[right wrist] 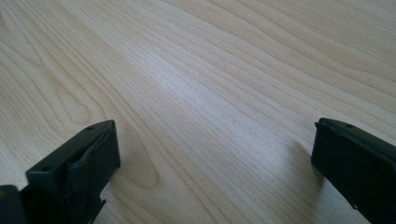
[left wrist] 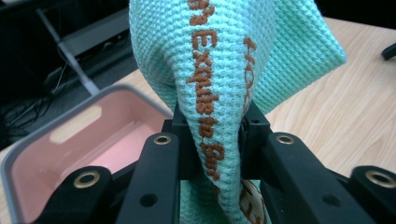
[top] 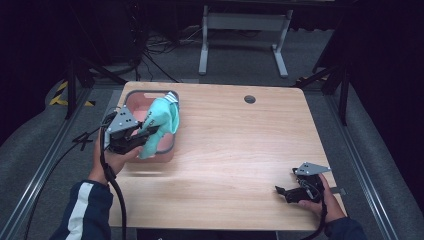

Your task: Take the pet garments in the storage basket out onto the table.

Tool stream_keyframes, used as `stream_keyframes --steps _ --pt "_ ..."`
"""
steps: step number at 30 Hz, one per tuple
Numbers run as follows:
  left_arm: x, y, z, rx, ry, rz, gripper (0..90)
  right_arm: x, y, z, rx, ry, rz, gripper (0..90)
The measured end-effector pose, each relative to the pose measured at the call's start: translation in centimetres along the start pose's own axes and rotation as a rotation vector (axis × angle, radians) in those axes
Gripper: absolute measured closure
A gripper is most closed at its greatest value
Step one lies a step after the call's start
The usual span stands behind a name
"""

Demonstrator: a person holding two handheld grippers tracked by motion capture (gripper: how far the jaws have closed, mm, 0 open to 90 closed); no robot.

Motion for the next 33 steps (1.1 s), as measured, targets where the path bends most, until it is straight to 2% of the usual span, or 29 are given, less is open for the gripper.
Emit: stream_keyframes --steps 1,4,7,9,10,14,18,19,20,21,26,29,31,33 --pt "-0.4 0.6 -0.5 -0.012 -0.021 -0.006 74.0 0.0 0.0 0.0 0.0 0.0 0.0 1.3" --pt "-1.0 1.2 -0.9 -0.019 -0.031 0.0 74.0 0.0 0.0 0.0 0.0 0.0 0.0 1.3" --pt "-2.0 2.4 -1.9 -0.041 -0.051 0.003 74.0 0.0 0.0 0.0 0.0 0.0 0.0 1.3" --pt "-2.8 3.4 -3.0 -0.061 -0.075 0.0 74.0 0.0 0.0 0.0 0.0 0.0 0.0 1.3" --pt "-3.2 3.8 -3.3 -0.075 -0.073 0.005 74.0 0.0 0.0 0.0 0.0 0.0 0.0 1.3" --pt "-5.2 4.9 -4.4 -0.101 -0.109 0.039 74.0 0.0 0.0 0.0 0.0 0.001 0.0 1.3" --pt "-8.0 5.5 -6.0 -0.119 -0.15 0.074 74.0 0.0 0.0 0.0 0.001 0.001 0.0 1.3" --pt "-9.0 5.5 -6.5 -0.133 -0.162 0.091 74.0 0.0 0.0 0.0 0.001 0.0 0.0 1.3" --pt "-9.9 5.5 -6.9 -0.131 -0.176 0.102 74.0 0.0 0.0 0.0 0.001 0.0 0.0 1.3" --pt "-9.9 5.5 -6.9 -0.131 -0.176 0.102 74.0 0.0 0.0 0.0 0.001 0.0 0.0 1.3" --pt "-15.0 4.6 -8.7 -0.12 -0.227 0.184 74.0 0.0 0.0 0.0 0.0 0.001 0.0 1.3" --pt "-18.1 3.4 -9.6 -0.107 -0.248 0.242 73.9 0.0 0.0 0.0 0.002 0.0 -0.001 1.3" --pt "-19.7 2.4 -9.9 -0.114 -0.235 0.289 73.8 0.0 0.0 0.0 0.001 0.001 0.0 1.3" --pt "-21.0 1.5 -10.0 -0.114 -0.239 0.331 73.6 0.0 0.0 0.0 0.001 0.0 0.0 1.3"
Point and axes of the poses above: each handheld gripper's, and its own axes: x roughly backward along the jaws, y roughly out of its top, z roughly to its left, the point moved 8 cm from there along -x, roughly forward along the jaws, and after that the axes turned 8 degrees about -y, right-handed, at the moved point
